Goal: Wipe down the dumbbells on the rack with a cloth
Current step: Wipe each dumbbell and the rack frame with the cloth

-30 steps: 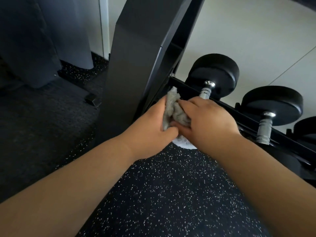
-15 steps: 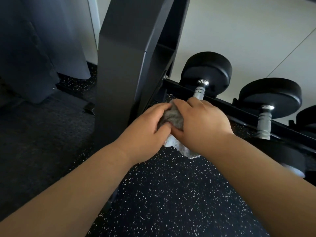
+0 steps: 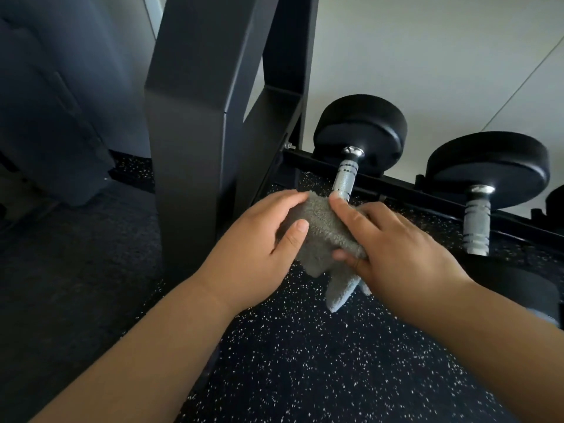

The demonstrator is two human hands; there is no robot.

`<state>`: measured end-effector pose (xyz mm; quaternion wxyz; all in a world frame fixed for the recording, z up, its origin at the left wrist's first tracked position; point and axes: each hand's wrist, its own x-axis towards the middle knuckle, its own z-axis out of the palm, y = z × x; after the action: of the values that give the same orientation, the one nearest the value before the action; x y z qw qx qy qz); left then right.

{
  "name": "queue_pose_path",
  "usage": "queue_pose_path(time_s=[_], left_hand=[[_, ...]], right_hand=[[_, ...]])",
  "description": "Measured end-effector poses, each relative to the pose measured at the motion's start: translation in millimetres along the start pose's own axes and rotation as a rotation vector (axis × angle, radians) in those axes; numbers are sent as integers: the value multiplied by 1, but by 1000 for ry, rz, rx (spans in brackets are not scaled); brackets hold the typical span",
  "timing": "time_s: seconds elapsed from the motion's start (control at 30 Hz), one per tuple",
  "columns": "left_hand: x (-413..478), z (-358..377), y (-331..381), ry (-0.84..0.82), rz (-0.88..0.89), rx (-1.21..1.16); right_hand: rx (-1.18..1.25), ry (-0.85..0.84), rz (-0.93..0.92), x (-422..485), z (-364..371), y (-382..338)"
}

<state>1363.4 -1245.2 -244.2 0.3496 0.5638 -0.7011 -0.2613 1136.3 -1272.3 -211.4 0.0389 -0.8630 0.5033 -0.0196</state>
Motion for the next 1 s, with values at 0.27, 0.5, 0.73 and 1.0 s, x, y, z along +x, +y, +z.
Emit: queue_pose_path(time_s=[0.27,0.5,0.73,1.0], left_hand=[[26,-47,41,-149,-88,294],[69,-119,89,-488,-318,504],[72,-200,171,-577,-434,606],[60,-291,281,-615,-456,629]], right_hand=[[14,-177,77,31,-48,-4],[78,-337,289,66,-113,-31],[266,-361,424,59,-221,-55],[447,-222,617,10,-353,-72]])
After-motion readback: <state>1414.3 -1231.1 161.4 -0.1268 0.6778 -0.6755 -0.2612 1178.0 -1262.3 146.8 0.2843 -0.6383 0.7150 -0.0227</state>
